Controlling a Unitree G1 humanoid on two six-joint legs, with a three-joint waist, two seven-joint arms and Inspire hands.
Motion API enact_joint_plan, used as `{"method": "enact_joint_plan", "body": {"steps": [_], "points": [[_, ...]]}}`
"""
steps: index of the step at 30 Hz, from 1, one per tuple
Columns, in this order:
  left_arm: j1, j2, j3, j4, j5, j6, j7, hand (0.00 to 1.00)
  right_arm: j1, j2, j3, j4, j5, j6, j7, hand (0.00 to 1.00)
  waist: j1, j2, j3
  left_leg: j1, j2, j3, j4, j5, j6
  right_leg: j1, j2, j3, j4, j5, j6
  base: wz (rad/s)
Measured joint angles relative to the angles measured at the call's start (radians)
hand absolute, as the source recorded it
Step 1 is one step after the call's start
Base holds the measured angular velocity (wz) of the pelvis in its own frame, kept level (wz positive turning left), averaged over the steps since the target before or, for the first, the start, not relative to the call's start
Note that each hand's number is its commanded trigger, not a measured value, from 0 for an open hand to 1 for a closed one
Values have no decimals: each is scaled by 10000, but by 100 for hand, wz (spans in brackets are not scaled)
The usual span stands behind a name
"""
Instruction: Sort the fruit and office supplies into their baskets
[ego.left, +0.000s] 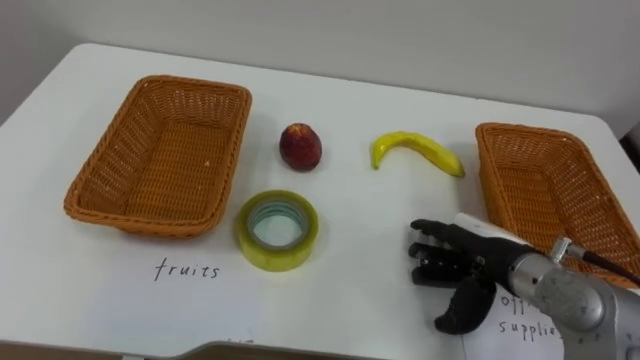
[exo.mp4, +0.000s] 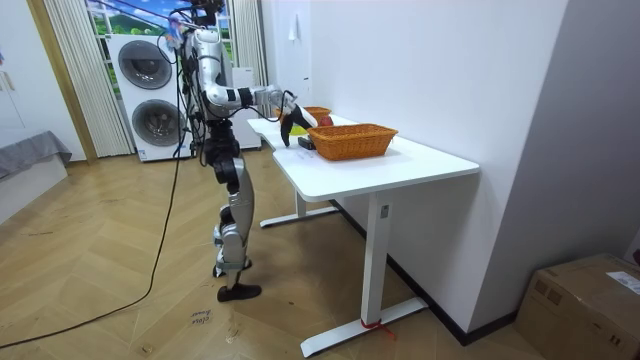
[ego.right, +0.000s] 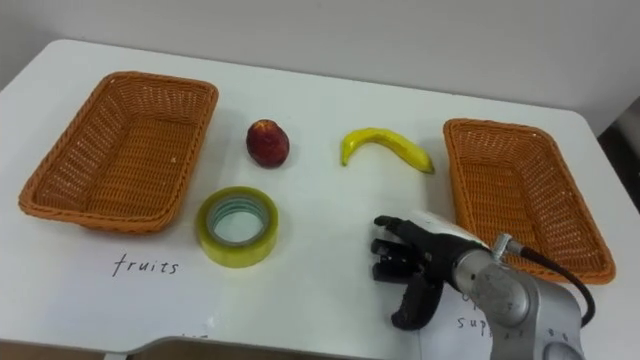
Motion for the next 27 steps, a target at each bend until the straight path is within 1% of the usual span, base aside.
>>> {"method": "enact_joint_plan", "body": {"steps": [6,11,15,27], "points": [[23,0,-20,0,7,1,0,0,31,30,64,0,-165,6,-25,0,7,-11,-6,-1,-1,0,-1,1,1,-1,-2,-6,-5,-1,2,0],[41,-2,-63,0,6,6,7,0,31,44,162,0,-354,28,-39,0,9,-45,-30,-2,-2,-1,-2,1,1,2,0,-46,-6,-1,2,0],[77,-6,-105,0,7,8,122,0,31,46,282,0,-379,150,-93,0,6,-82,-55,-1,-1,-1,-1,1,2,3,0,-47,-6,0,2,0],[192,-7,-106,-2,8,55,311,0,29,46,351,33,-627,238,-121,0,12,-99,-43,71,-6,-8,-2,2,3,32,-12,-40,1,1,4,0]]}}
